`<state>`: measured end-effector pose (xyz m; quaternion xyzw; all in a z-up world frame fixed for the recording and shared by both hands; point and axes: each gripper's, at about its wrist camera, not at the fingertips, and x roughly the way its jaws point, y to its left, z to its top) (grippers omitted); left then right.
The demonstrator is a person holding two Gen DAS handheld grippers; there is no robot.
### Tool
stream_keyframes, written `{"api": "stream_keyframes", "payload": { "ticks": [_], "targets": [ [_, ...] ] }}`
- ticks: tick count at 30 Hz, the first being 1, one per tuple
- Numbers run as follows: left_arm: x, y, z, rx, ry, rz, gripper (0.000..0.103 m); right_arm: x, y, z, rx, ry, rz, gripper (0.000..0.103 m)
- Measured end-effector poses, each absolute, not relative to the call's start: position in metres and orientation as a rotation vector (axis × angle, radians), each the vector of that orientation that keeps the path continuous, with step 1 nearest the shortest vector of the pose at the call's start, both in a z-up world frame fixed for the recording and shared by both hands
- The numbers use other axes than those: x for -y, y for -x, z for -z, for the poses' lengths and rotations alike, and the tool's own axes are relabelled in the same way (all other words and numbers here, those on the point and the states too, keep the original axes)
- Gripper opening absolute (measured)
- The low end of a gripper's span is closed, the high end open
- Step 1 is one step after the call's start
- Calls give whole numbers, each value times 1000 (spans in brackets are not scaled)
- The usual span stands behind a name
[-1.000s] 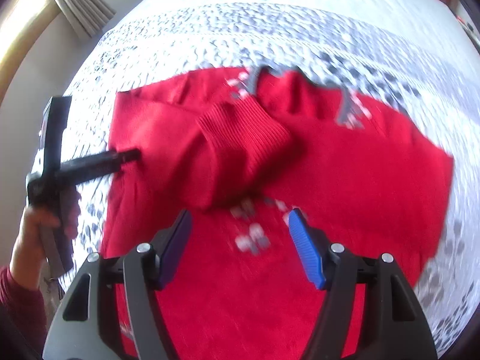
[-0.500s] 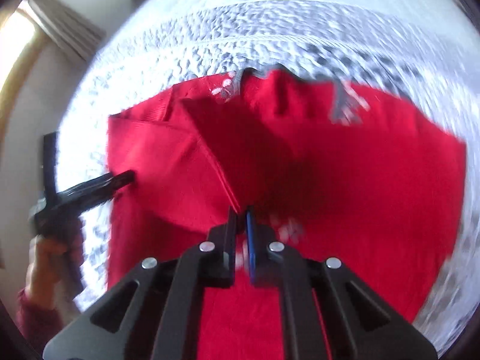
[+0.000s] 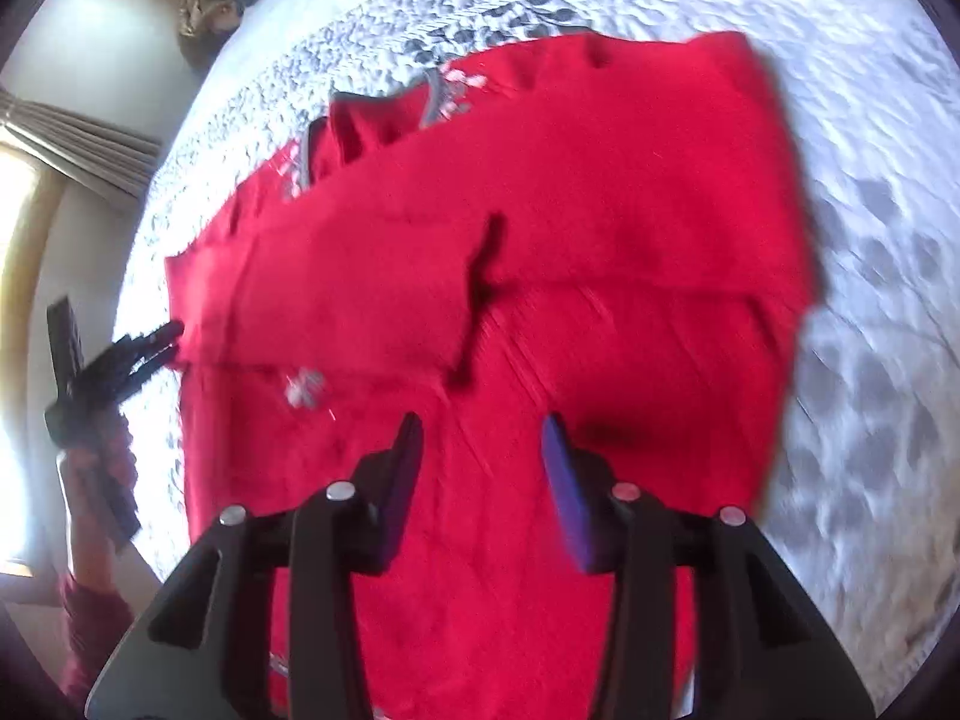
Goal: Fold small clothes
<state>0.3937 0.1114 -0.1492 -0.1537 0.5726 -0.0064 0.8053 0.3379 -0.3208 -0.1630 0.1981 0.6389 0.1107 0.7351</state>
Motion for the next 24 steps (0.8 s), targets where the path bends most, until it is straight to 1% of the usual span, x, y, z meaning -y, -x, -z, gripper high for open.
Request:
{"api": "stream_keyframes", "payload": {
  "ticks": [6,7,8,10,14,16,19,21,23,24],
  "targets": [
    [-121,-384,133,-1170,288,-18,70,309,-362,185,-1416,-470,-246,45],
    [-122,-383,132,-1164,277,-18,70,307,-364,185,-1409,-470,-246,40],
    [-123,-382,131,-1162,270,-19,70,306,-366,185,-1404,-469,-247,25],
    [-123,-380,131,-1158,259,-20,70,304,-369,182,-1406,-470,-265,4],
    [-121,-381,127,-1134,244,-23,70,306,-374,145,-1320,-397,-292,3],
    [-117,-384,124,-1121,236,-28,70,311,-376,117,-1259,-360,-313,3],
    [-111,-391,122,-1113,226,-33,70,320,-377,85,-1181,-251,-274,3],
    [-106,-395,122,-1109,211,-43,70,334,-375,77,-1153,-220,-242,3],
    [-98,-400,127,-1119,182,-53,71,351,-376,85,-1163,-226,-206,3],
    [-95,-403,130,-1128,168,-60,71,361,-377,97,-1189,-224,-178,3]
  ]
}}
